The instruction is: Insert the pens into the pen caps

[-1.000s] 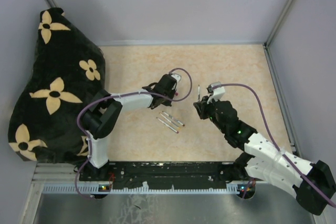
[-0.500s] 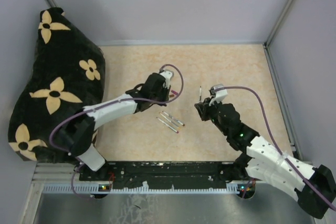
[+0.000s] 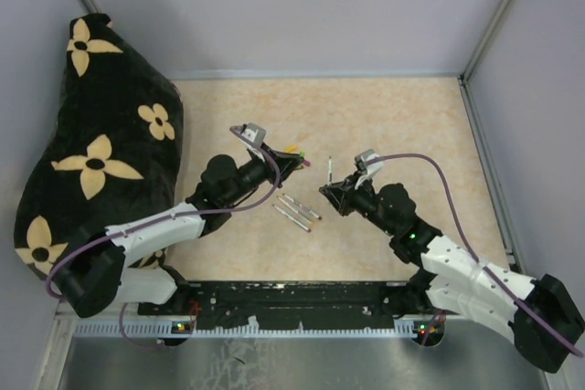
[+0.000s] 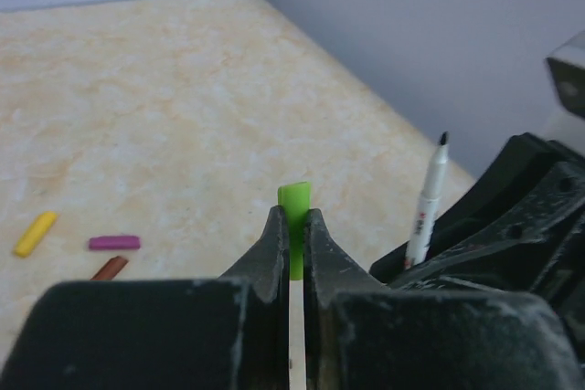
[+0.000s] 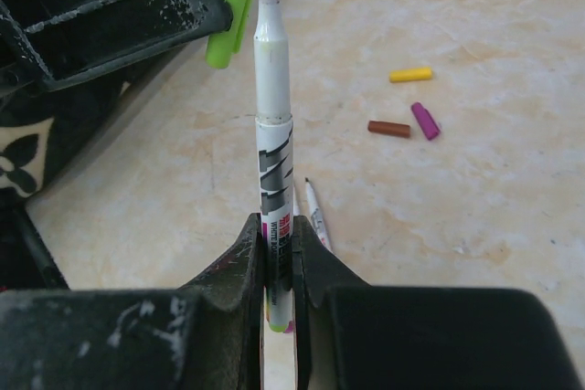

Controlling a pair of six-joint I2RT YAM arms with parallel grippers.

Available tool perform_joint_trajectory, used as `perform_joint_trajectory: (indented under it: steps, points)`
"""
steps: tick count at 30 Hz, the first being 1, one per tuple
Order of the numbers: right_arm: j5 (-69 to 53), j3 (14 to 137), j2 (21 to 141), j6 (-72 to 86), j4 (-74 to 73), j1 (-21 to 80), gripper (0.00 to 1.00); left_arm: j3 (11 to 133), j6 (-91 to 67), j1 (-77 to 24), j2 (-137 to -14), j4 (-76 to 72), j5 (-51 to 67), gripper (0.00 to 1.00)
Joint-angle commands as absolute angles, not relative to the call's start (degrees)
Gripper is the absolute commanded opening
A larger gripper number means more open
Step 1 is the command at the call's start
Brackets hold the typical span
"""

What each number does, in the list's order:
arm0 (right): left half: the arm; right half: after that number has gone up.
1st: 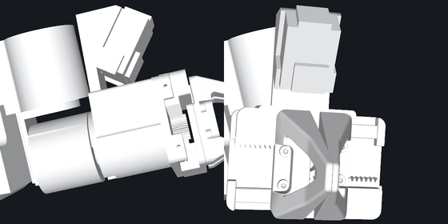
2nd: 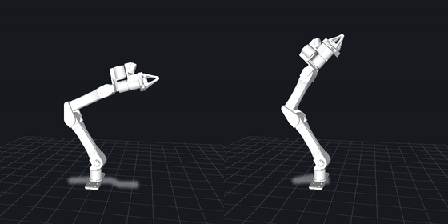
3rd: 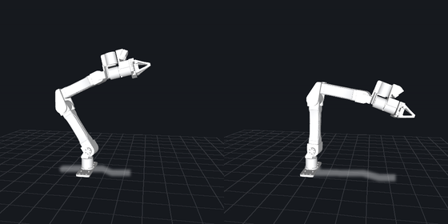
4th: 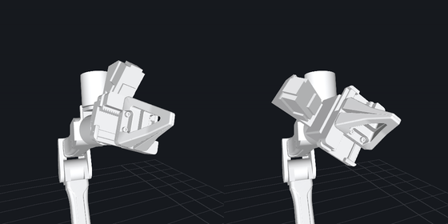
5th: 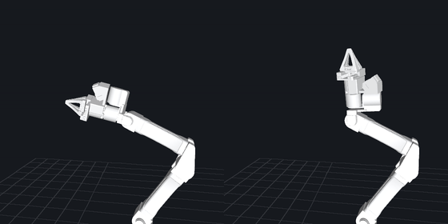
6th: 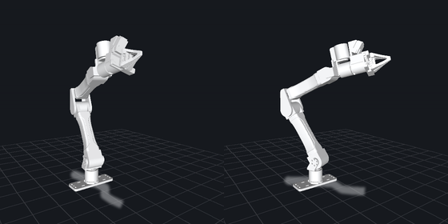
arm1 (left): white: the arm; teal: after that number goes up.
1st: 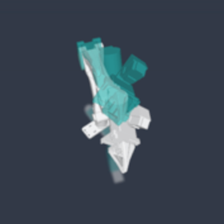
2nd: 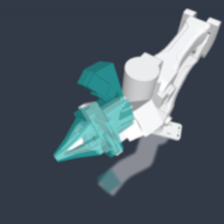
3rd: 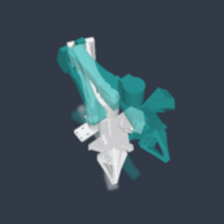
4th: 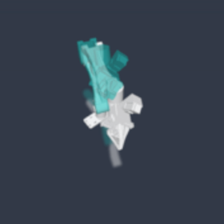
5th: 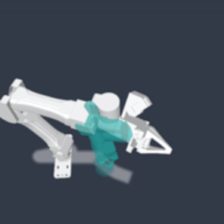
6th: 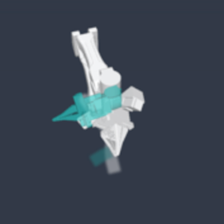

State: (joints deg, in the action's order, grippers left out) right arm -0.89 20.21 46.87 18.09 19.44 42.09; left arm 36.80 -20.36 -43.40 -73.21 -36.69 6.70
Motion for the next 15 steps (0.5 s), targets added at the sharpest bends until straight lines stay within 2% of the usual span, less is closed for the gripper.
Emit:
perform_joint_trajectory:
  steps: [1, 7, 15]
  points:
    - [-7.6, 19.7, 49.6, 21.9, 28.7, 42.0, 0.00, 33.5, -27.5, -43.6, -74.1, -59.9, 11.8, 0.00]
    - [-8.7, 17.9, 52.4, 24.5, 34.3, 43.0, 0.00, 31.9, -31.3, -43.6, -76.6, -69.8, 12.2, 0.00]
    - [-7.4, 17.3, 52.7, 23.2, 35.5, 44.8, 0.00, 32.3, -34.4, -43.6, -79.8, -74.8, 12.6, 0.00]
